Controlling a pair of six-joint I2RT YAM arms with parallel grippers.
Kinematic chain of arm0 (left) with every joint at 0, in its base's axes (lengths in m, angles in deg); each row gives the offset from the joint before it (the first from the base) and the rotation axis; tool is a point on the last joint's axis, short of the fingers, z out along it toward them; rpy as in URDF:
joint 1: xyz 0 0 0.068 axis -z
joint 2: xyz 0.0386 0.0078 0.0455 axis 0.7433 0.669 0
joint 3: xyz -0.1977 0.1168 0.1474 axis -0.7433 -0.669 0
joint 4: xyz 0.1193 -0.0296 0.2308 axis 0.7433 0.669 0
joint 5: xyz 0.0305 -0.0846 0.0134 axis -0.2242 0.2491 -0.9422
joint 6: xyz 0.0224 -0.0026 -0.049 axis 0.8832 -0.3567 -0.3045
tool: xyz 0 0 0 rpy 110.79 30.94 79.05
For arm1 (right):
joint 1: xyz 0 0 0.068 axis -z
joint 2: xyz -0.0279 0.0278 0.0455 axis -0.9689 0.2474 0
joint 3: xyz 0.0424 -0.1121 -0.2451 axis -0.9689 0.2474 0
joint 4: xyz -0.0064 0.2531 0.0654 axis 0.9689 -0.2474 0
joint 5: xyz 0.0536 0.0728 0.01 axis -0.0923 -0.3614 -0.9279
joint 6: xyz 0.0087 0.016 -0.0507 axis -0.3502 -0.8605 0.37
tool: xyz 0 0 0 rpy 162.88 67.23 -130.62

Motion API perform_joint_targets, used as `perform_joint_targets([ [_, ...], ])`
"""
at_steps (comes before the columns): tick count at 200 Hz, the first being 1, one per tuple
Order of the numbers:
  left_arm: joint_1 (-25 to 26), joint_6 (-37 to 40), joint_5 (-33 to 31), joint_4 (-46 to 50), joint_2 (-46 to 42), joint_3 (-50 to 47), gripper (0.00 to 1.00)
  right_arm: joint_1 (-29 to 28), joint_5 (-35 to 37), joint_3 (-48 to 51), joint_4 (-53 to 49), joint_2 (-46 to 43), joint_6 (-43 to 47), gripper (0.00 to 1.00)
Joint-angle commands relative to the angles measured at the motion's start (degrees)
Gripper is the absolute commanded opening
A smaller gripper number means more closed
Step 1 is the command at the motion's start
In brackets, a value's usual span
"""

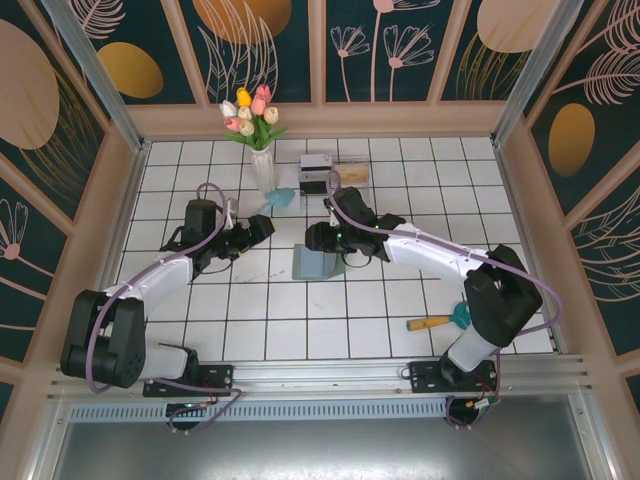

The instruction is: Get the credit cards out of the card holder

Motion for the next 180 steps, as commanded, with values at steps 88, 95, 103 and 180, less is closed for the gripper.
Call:
perform_joint_targets([
  [88,8.6,-1.0,3.3,-0.8,10.3,6.1,0.76,-0.2,3.0,5.5,0.9,4.8,-9.4,0.46],
  [95,9.4,-1.1,3.8,-0.6,11.3,6.8,0.74,-0.1,3.0,5.5,0.8,5.3,-9.6,0.46],
  [103,10.2,-0.9,3.7,0.0,12.3,7.6,0.72,-0.1,3.4,5.6,0.4,5.7,-9.8,0.46],
  [180,15.9,-2.1,0.4,1.2,19.4,11.2,0.41,0.4,6.3,6.4,-1.6,8.1,-9.6,0.41],
])
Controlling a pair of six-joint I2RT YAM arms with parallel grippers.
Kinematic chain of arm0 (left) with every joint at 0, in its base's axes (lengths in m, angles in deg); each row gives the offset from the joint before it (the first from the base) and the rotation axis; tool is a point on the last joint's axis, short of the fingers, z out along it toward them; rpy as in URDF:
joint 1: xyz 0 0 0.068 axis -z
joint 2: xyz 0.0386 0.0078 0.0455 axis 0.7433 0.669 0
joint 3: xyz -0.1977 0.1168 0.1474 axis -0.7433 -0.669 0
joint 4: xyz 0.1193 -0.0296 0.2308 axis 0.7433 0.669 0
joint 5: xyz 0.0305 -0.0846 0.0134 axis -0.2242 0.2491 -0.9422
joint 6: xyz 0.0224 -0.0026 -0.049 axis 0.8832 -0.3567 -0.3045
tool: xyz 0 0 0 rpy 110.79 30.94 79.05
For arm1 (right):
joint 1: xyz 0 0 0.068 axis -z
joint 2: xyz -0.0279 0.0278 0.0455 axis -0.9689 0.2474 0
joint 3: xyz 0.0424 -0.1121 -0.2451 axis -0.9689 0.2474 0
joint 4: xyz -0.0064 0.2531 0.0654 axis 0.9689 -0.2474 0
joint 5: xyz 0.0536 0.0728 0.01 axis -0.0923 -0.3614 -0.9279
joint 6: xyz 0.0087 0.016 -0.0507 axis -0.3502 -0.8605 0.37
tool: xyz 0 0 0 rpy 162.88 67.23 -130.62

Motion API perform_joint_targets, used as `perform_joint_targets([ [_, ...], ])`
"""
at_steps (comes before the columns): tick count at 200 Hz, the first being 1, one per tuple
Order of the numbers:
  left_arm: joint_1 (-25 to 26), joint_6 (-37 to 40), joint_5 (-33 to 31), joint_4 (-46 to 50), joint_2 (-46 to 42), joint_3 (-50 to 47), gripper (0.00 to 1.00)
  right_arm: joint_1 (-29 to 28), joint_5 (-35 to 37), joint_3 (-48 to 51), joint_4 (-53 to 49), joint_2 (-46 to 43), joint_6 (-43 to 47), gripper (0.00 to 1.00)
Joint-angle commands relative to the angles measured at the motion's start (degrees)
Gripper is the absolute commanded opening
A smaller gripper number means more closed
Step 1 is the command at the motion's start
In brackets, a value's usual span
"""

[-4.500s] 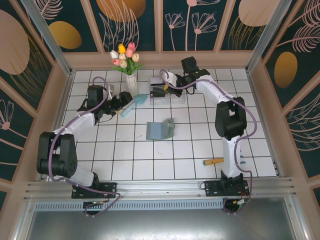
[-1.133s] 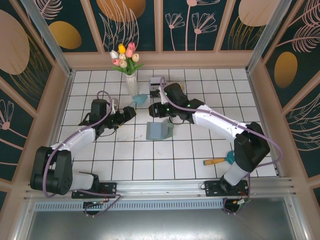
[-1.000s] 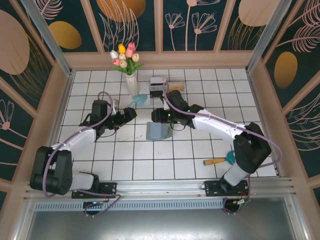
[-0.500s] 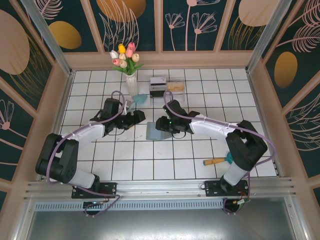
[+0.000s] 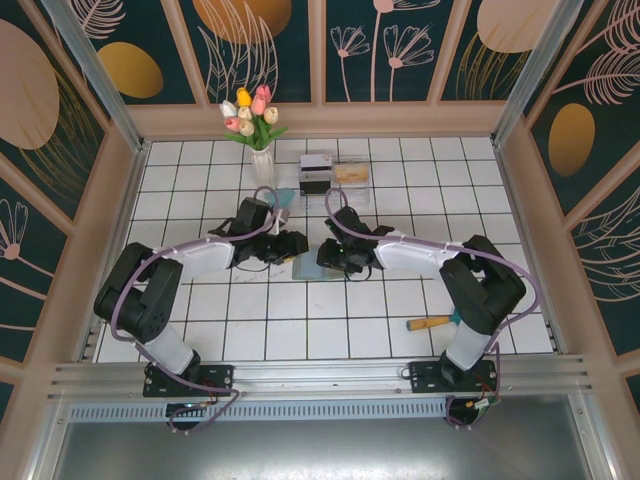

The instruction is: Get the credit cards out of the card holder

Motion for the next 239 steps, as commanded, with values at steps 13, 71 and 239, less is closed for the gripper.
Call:
perform_joint_targets([
  [13,1.1,-0.3,-1.2,0.3,2.6,1.4,0.36,0.4,2.3,0.8,-2.2,2.5,-0.9,0.40],
  [71,1.1,-0.1,-4.0,1.5,5.7,1.2,0.31,0.6,2.9,1.1,-2.6,4.4,-1.5,0.38],
  [239,1.5,-2.1,5.7,-6.1,7.1,1.2,0.23,2.2,-0.6,4.3,2.7,0.9,-2.8,0.34],
])
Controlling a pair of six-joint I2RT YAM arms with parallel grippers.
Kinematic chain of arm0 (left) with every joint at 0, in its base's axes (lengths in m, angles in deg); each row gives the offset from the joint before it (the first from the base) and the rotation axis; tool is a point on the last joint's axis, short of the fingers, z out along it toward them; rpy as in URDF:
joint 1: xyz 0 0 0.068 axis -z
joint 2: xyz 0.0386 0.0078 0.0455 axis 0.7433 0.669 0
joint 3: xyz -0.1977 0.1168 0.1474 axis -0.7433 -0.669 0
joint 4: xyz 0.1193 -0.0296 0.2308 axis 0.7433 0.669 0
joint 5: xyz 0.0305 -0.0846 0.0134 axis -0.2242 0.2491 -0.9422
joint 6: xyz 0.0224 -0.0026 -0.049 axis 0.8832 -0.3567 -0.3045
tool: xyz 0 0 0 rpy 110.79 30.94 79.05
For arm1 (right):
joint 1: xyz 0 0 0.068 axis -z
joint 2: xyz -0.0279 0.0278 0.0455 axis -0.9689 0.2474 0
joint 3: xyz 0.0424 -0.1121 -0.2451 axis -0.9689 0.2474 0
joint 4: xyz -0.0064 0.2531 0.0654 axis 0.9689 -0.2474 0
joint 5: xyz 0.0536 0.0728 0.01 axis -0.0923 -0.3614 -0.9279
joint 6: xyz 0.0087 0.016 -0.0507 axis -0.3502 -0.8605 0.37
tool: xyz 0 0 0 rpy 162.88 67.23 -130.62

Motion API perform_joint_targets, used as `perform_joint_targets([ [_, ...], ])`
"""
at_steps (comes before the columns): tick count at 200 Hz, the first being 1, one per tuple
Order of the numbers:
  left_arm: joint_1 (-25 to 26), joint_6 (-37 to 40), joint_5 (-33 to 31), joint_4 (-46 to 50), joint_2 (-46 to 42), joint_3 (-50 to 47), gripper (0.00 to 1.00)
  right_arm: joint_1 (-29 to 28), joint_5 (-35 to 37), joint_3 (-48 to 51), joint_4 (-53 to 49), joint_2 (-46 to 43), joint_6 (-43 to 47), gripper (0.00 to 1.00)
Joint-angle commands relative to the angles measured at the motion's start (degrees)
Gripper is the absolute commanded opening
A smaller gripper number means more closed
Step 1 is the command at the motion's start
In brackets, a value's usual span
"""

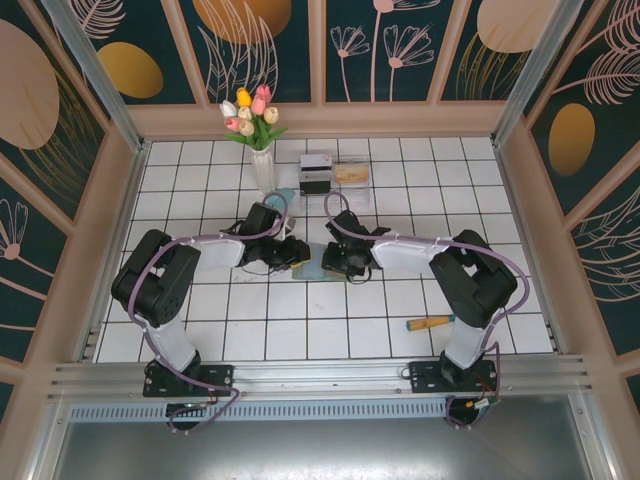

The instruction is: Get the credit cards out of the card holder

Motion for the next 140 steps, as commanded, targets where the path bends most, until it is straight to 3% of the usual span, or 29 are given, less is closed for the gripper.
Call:
perform_joint_targets([
  [1,0.4,-1.3,4.4,-4.8,0.4,0.0,0.23,1.3,-1.2,3.1,1.7,-2.2,-1.8,0.34],
  [48,0.4,-3.3,10.1,-12.3,-0.8,-1.4,0.25,4.2,-12.2,8.5,12.5,-7.8,-3.6,0.34],
  [99,0.8,-3.7,13.4,-16.2,-0.8,-1.0,0.31,6.6,-14.7,12.3,17.5,-12.0,-6.4,0.34],
  [140,1.5,-6.1,14.4,-20.8,0.1,-1.6,0.32,9.3,-20.8,18.4,28.7,-13.7,-11.3,0.38],
])
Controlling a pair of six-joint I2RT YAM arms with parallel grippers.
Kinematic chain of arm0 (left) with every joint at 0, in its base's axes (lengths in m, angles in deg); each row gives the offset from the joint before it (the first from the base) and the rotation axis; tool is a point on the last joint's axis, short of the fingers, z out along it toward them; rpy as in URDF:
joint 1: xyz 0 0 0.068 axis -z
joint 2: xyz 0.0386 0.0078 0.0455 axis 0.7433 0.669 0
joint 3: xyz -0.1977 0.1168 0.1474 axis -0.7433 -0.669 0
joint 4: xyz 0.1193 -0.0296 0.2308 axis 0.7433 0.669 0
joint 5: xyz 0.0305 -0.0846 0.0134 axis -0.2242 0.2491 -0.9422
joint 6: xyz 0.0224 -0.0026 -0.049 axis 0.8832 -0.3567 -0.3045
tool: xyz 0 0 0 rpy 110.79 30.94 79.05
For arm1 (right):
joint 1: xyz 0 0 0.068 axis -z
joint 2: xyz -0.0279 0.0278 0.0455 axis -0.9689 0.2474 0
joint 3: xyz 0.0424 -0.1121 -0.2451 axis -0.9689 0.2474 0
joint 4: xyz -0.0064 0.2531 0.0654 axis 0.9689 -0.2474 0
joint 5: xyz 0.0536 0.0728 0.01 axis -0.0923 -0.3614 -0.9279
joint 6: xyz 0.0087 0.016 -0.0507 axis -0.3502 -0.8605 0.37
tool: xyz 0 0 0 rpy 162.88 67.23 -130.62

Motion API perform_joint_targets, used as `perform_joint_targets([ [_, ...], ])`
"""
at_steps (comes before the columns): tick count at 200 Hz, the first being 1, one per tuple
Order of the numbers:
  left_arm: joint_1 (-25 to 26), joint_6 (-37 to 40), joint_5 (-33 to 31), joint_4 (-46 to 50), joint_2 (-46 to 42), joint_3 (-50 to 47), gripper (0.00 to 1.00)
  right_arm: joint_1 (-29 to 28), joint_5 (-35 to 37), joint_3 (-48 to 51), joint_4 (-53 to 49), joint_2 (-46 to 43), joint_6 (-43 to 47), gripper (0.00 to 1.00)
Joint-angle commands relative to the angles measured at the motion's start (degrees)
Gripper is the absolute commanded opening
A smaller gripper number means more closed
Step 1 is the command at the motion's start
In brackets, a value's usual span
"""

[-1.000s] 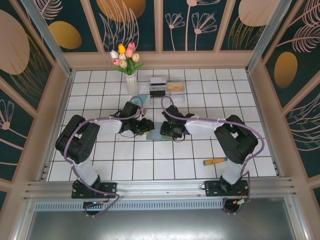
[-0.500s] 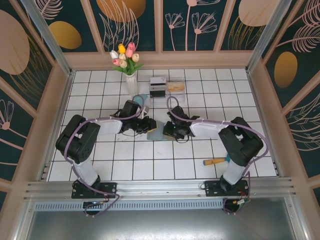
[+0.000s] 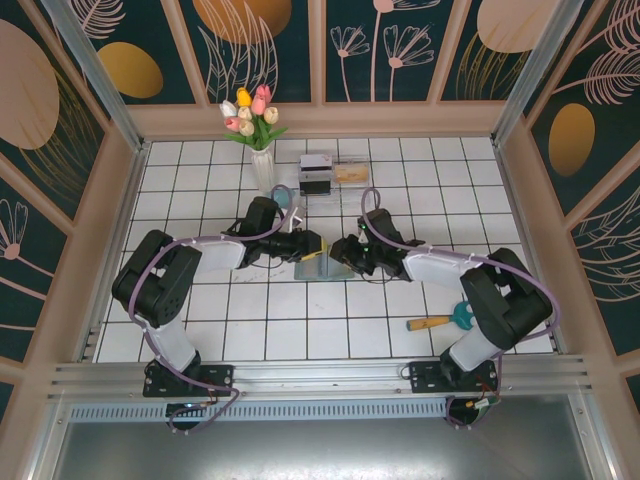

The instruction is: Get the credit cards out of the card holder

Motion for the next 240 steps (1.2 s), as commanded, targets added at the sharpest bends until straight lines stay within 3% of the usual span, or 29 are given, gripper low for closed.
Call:
perform_joint_targets([
  [1,0.6,-1.8,2.5,-5.1,0.2,-0.8,0.32,1.3,-4.7,3.4,8.5,-2.1,-4.1,0.39],
  [36,1.1,-3.0,1.3,-8.7,0.9,-2.4,0.24,3.6,-7.2,7.4,16.0,-4.5,-8.2,0.42],
  [77,1.2,-4.4,1.6,-11.4,2.1,-3.9,0.22,3.6,-9.0,6.5,15.2,-3.5,-7.3,0.42],
  [89,1.1,-2.8,-0.5,-7.6,1.0,-3.3,0.22,3.6,-8.8,5.8,13.9,-3.2,-6.8,0.42],
  [115,0.9,2.6,-11.1,7.1,-1.9,-0.8,0.24,3.0,-6.6,1.8,7.2,-2.0,-3.5,0.38],
  [159,-0.9,1.6,-18.6,12.3,-5.4,-3.5,0.20,0.8,-1.2,-3.8,-2.2,1.8,-0.1,0.34],
  [240,-1.0,2.3,-16.6,13.8,-1.1,-2.7,0.27,-0.2,1.3,-6.0,-5.9,4.5,1.3,0.34],
])
